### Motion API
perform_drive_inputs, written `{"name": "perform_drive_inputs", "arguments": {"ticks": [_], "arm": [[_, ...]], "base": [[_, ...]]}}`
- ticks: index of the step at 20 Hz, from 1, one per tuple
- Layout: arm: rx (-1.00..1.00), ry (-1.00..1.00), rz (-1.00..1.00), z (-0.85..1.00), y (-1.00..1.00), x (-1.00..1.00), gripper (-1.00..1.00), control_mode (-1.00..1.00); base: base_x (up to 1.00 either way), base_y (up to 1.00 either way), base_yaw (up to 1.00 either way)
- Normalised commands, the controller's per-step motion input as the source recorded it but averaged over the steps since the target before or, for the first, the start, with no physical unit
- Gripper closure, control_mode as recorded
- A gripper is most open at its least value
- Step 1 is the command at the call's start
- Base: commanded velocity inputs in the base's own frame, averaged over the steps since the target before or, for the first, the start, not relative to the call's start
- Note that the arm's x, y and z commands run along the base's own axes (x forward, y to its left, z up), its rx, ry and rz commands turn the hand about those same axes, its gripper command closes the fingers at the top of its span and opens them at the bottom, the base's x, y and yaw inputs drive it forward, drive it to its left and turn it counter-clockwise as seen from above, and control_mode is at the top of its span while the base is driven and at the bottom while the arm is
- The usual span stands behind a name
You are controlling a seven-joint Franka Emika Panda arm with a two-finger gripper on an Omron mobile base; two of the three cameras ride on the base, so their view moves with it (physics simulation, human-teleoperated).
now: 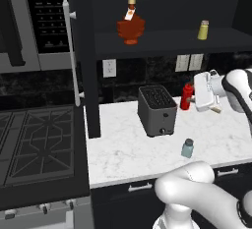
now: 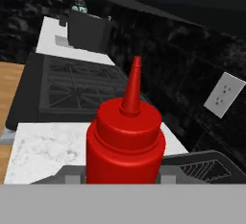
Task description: Put the shaker and condiment bottle from the counter next to their counterparts in the cabinet.
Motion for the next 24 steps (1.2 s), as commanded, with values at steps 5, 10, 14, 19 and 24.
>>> {"name": "perform_drive_inputs", "arguments": {"ticks": [5, 10, 14, 19, 24], "arm": [[0.0, 0.0, 0.0, 1.0, 0.35, -0.05, 1.0, -1.0], [0.0, -0.04, 0.0, 0.99, 0.6, 0.0, 1.0, -1.0], [0.01, -0.04, -0.02, 0.94, 0.44, 0.06, 1.0, -1.0], [0.08, 0.0, 0.0, 0.9, 0.4, 0.4, 1.0, -1.0], [0.04, 0.0, -0.08, 0.31, 0.26, 0.93, 1.0, -1.0]], "base": [[0.0, 0.0, 0.0], [0.0, 0.0, 0.0], [0.0, 0.0, 0.0], [0.0, 0.0, 0.0], [0.0, 0.0, 0.0]]}}
